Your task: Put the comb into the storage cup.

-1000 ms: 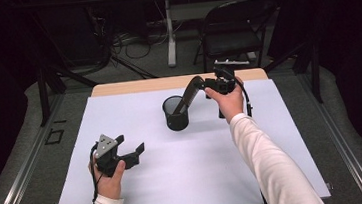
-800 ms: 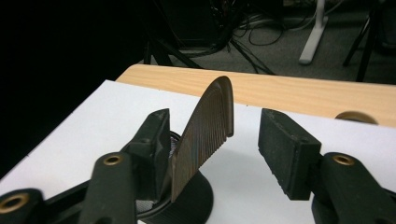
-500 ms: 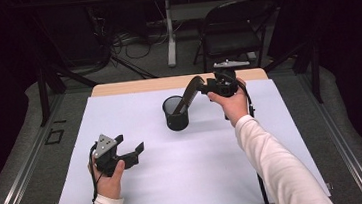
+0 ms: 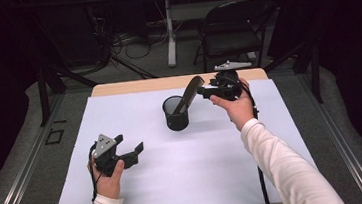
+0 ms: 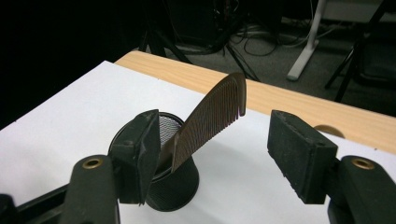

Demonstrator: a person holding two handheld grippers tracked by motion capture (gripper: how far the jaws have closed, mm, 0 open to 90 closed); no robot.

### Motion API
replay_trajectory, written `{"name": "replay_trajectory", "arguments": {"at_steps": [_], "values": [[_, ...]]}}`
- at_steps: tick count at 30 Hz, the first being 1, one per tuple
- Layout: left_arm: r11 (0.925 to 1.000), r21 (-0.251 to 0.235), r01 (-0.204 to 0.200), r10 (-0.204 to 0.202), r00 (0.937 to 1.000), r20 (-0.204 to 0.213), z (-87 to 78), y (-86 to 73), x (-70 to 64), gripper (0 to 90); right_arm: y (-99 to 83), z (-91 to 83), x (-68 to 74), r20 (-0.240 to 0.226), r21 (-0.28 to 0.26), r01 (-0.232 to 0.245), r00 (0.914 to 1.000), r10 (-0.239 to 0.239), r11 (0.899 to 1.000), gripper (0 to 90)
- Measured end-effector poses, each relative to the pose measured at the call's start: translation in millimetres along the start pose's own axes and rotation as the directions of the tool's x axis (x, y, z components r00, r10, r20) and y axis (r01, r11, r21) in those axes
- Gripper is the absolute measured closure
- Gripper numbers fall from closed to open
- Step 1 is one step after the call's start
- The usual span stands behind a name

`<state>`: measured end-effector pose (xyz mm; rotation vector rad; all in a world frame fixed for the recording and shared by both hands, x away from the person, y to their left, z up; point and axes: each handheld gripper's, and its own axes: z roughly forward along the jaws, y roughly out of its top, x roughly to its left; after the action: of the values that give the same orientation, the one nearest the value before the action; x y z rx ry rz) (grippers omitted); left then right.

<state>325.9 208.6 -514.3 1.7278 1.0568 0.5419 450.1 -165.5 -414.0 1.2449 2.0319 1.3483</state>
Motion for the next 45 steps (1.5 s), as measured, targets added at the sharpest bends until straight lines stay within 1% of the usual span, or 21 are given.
{"name": "replay_trajectory", "arguments": {"at_steps": [4,7,9,13,14,16,17,19,20,22,24,26,27,28,29,31,32,37,41,43,45], "values": [[1.0000,-0.005,0.005,-0.005,1.0000,0.005,0.2,0.3,1.8,16.1,-1.1,-8.1,1.3,-0.007,-0.015,0.004,1.0000,-0.004,1.000,33.6],[0.9999,-0.006,0.009,-0.009,0.9999,0.007,0.1,0.4,2.5,16.1,-1.2,-12.3,2.0,-0.005,-0.012,0.000,1.0000,0.000,1.000,33.1],[0.9999,-0.009,0.012,-0.012,0.9999,0.006,-0.1,0.5,3.3,16.1,-0.7,-16.4,2.8,0.000,-0.016,0.011,0.9999,-0.011,1.000,31.2],[0.9999,-0.010,0.014,-0.014,0.9998,0.011,-0.2,0.4,5.9,16.1,0.7,-24.3,5.3,0.004,-0.016,0.010,0.9999,-0.010,1.000,25.2],[0.9998,-0.007,0.021,-0.021,0.9997,0.014,-0.3,-0.1,6.9,16.1,1.0,-27.6,6.8,0.000,-0.005,0.014,0.9999,-0.014,1.000,20.9],[0.9998,-0.006,0.021,-0.021,0.9997,0.014,-0.6,0.0,7.4,16.1,0.9,-28.3,6.9,-0.002,-0.003,0.018,0.9998,-0.018,1.000,19.8],[0.9997,-0.008,0.021,-0.021,0.9997,0.016,-1.1,0.1,7.8,16.1,0.5,-29.4,7.9,-0.009,0.007,0.022,0.9997,-0.022,1.000,16.0],[0.9997,-0.011,0.023,-0.023,0.9996,0.020,-1.2,0.2,8.0,16.1,0.0,-29.6,8.6,-0.008,0.013,0.022,0.9997,-0.022,1.000,14.4],[0.9995,-0.014,0.027,-0.027,0.9994,0.022,-1.2,0.4,8.1,16.1,-1.5,-30.4,10.3,0.006,0.027,0.061,0.9981,-0.061,0.998,13.8],[0.9995,-0.016,0.029,-0.029,0.9993,0.025,-1.2,0.5,7.9,16.1,-1.9,-31.0,10.9,0.007,0.028,0.072,0.9974,-0.072,0.997,12.9],[0.9996,-0.015,0.026,-0.026,0.9994,0.025,-1.3,0.7,7.3,16.1,-3.2,-34.9,11.3,-0.013,0.021,0.055,0.9984,-0.055,0.998,11.0],[0.9995,-0.019,0.025,-0.024,0.9993,0.027,-1.4,1.1,6.9,16.1,-3.7,-36.2,11.5,-0.017,0.019,0.054,0.9984,-0.054,0.998,10.6],[0.9995,-0.021,0.025,-0.025,0.9993,0.028,-1.4,1.4,6.9,16.0,-5.2,-39.7,11.6,-0.033,0.011,0.053,0.9981,-0.052,0.999,6.6],[0.9994,-0.022,0.028,-0.027,0.9992,0.028,-1.2,1.7,6.8,16.0,-5.2,-39.7,11.6,-0.033,0.011,0.053,0.9981,-0.052,0.999,6.6],[0.9992,-0.027,0.030,-0.029,0.9991,0.031,-1.0,2.1,6.8,16.1,-6.7,-43.9,11.5,-0.050,0.011,0.050,0.9975,-0.050,0.999,4.1],[0.9992,-0.027,0.028,-0.027,0.9992,0.029,-1.0,2.4,6.9,16.0,-7.1,-45.4,11.0,-0.056,0.011,0.053,0.9971,-0.052,0.999,3.8],[0.9990,-0.031,0.032,-0.031,0.9989,0.037,-0.6,2.8,6.8,16.0,-8.8,-49.6,10.1,-0.065,0.011,0.044,0.9970,-0.043,0.999,2.0],[0.9987,-0.042,0.028,-0.026,0.9989,0.039,-1.2,3.7,5.7,15.9,-14.2,-56.5,9.0,-0.071,0.015,0.037,0.9968,-0.036,0.999,0.5],[0.9987,-0.042,0.027,-0.026,0.9991,0.033,-2.8,4.3,6.4,15.9,-25.9,-62.9,11.2,-0.061,0.009,0.059,0.9964,-0.058,0.998,0.0],[0.9986,-0.047,0.026,-0.024,0.9991,0.035,-4.1,4.8,6.9,15.9,-27.7,-63.8,11.9,-0.062,0.008,0.056,0.9965,-0.055,0.998,0.0],[0.9982,-0.054,0.025,-0.022,0.9989,0.042,-5.9,5.4,8.4,15.9,-34.1,-68.2,15.0,-0.056,-0.003,0.059,0.9967,-0.060,0.998,0.0]]}}
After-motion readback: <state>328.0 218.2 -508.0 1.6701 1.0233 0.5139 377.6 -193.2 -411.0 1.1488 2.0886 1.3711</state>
